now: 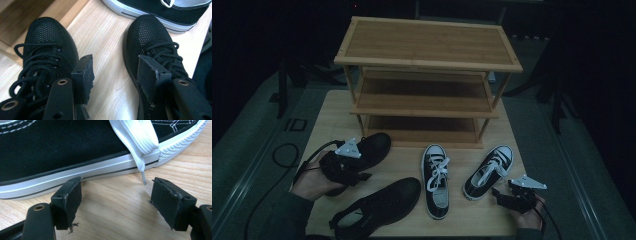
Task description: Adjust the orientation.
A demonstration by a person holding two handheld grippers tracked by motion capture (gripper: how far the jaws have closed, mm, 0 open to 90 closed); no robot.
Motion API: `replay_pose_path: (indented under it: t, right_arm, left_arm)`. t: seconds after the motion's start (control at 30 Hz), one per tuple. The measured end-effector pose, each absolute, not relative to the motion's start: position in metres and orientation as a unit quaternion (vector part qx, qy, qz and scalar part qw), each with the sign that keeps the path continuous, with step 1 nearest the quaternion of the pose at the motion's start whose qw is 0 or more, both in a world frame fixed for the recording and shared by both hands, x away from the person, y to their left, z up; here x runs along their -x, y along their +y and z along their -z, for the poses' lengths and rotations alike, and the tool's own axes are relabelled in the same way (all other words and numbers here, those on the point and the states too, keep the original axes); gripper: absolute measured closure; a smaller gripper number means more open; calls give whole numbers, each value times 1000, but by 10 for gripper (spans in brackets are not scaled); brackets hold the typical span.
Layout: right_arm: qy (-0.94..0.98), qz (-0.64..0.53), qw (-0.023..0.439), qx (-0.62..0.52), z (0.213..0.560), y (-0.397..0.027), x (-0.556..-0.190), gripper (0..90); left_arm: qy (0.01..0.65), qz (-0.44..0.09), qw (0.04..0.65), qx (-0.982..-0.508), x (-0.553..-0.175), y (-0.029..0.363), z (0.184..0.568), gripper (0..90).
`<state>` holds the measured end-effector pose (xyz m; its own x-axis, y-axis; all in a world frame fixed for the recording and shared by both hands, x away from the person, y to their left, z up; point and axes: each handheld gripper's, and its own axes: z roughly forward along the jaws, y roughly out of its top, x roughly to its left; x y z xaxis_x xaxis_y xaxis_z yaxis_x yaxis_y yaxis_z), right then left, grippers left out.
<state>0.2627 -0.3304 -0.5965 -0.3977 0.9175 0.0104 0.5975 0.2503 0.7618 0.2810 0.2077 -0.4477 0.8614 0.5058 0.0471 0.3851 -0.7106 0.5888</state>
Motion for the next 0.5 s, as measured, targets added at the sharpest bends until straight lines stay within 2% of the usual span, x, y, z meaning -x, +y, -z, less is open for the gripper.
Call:
replay_pose_path:
  t: [0.5]
  right_arm:
    - [758,-353,227,-499,597,-331,-263,243]
  left_arm:
    - [241,-96,295,-920,-269,204,455,464]
